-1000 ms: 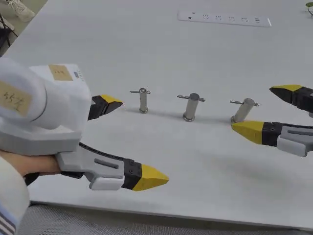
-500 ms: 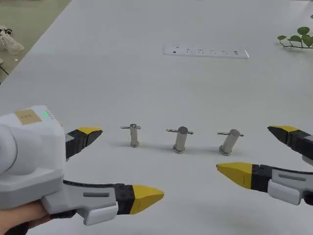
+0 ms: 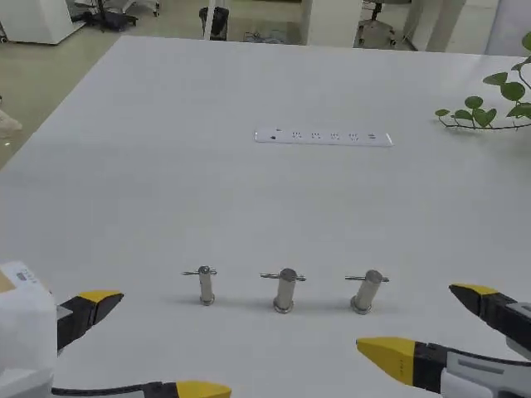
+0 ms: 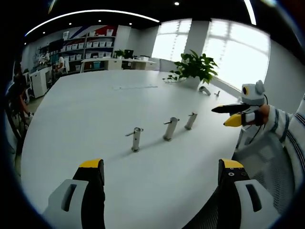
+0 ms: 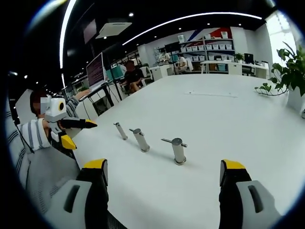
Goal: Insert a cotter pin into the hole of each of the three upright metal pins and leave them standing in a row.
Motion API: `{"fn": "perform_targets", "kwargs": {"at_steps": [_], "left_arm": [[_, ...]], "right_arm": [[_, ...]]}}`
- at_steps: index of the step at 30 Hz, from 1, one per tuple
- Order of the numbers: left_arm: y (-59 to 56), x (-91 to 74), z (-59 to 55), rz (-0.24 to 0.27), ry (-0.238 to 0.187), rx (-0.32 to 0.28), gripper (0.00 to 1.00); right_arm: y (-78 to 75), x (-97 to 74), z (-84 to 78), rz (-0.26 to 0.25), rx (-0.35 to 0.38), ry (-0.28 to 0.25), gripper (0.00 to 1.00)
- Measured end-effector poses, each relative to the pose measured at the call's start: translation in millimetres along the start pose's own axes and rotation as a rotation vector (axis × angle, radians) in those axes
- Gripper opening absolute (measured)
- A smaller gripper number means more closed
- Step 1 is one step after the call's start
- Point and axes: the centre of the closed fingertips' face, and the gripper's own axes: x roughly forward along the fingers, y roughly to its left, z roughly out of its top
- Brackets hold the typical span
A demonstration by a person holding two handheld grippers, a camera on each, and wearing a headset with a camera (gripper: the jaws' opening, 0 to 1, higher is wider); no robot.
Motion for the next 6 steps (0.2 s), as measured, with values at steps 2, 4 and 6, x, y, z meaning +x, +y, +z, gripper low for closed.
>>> {"fn": "perform_targets", "kwargs": {"at_steps": [2, 4, 6], "left_arm": [[2.8, -0.8, 3.8, 0.001, -0.037, -0.036, 0.99], [6.8, -2.5, 3.9, 0.021, -0.049, -0.053, 0.99], [8.9, -2.4, 1.0, 0.036, -0.040, -0.057, 0.99]], "right_arm": [[-1.8, -3.0, -1.5, -0.007, 0.006, 0.004, 0.97], [-4.1, -5.8, -1.3, -0.018, 0.024, -0.001, 0.97], [-4.9, -7.3, -1.4, -0.023, 0.034, -0.002, 0.96]]}}
